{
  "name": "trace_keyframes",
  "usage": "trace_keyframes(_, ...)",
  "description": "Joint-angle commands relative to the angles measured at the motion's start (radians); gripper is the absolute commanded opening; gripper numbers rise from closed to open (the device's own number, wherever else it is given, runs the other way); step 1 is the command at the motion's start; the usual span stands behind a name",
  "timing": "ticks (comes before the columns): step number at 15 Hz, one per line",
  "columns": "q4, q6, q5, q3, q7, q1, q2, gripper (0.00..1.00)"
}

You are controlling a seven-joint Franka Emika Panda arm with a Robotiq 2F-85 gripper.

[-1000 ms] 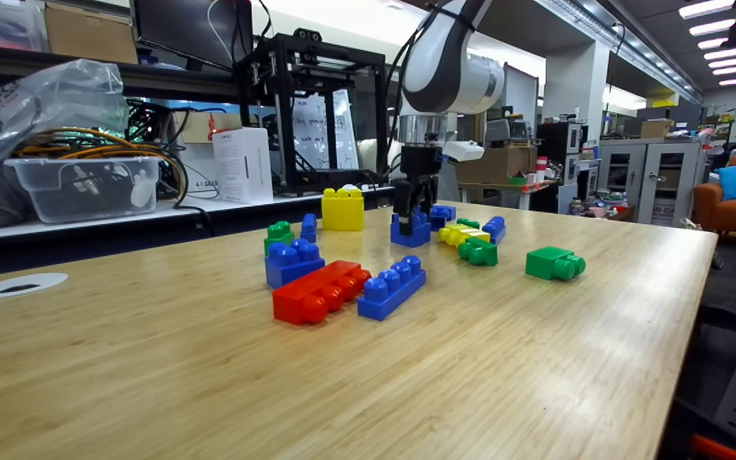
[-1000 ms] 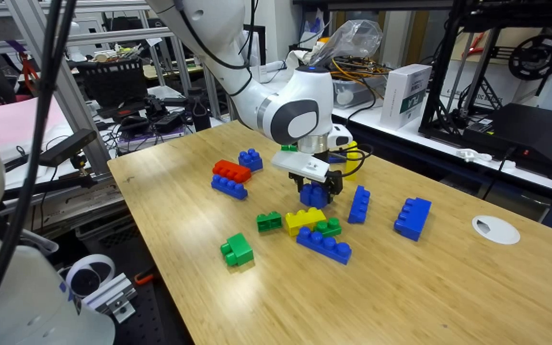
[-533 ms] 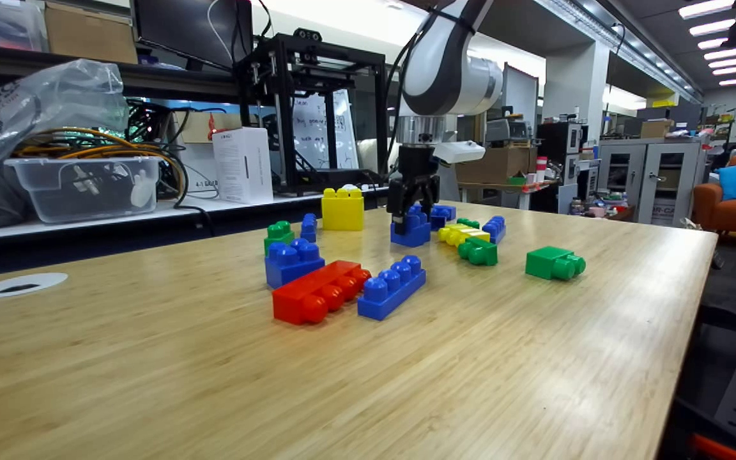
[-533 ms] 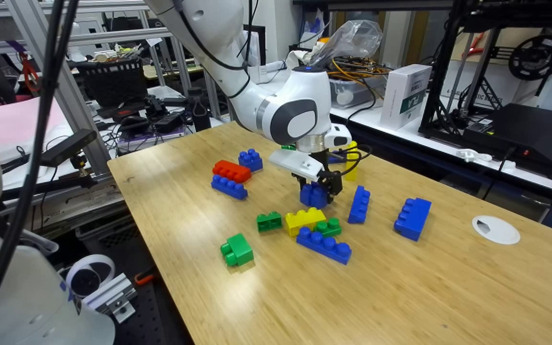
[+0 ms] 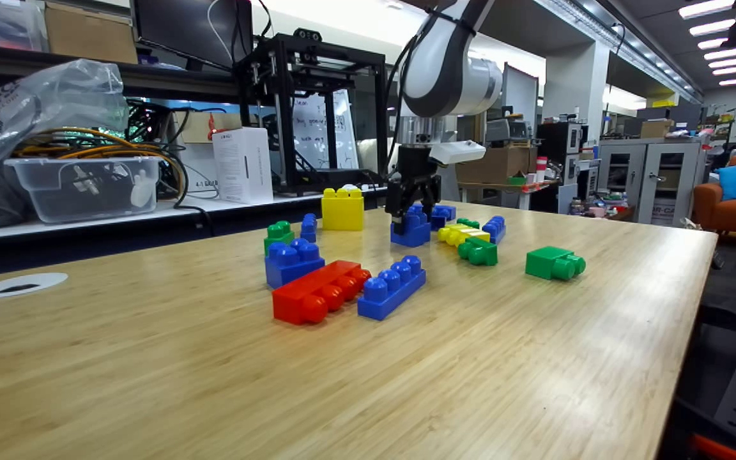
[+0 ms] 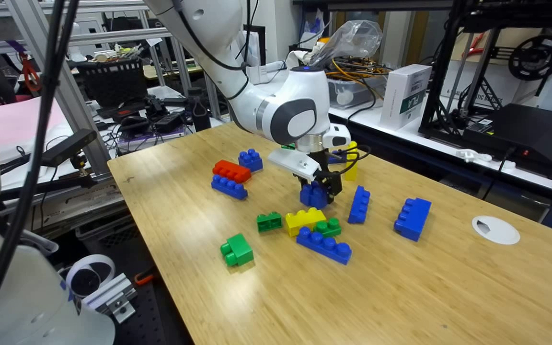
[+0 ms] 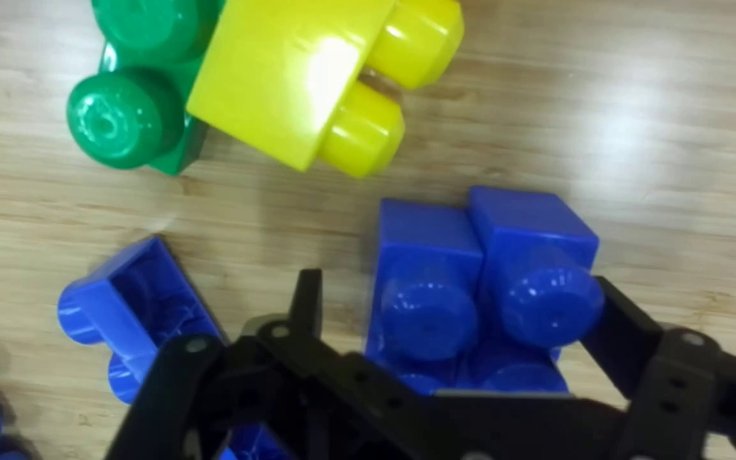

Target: Move the square blue block to the left and put the green block on the top

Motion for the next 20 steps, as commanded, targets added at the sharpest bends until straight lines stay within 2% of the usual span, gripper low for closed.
trace_keyframes(1, -0.005, 0.027, -0.039, -0.026, 0.031, 0.024, 0.002, 1.00)
trace_keyframes(20, 0.005, 0.112, -0.149, -0.069, 0.058, 0.065, 0.015, 1.00)
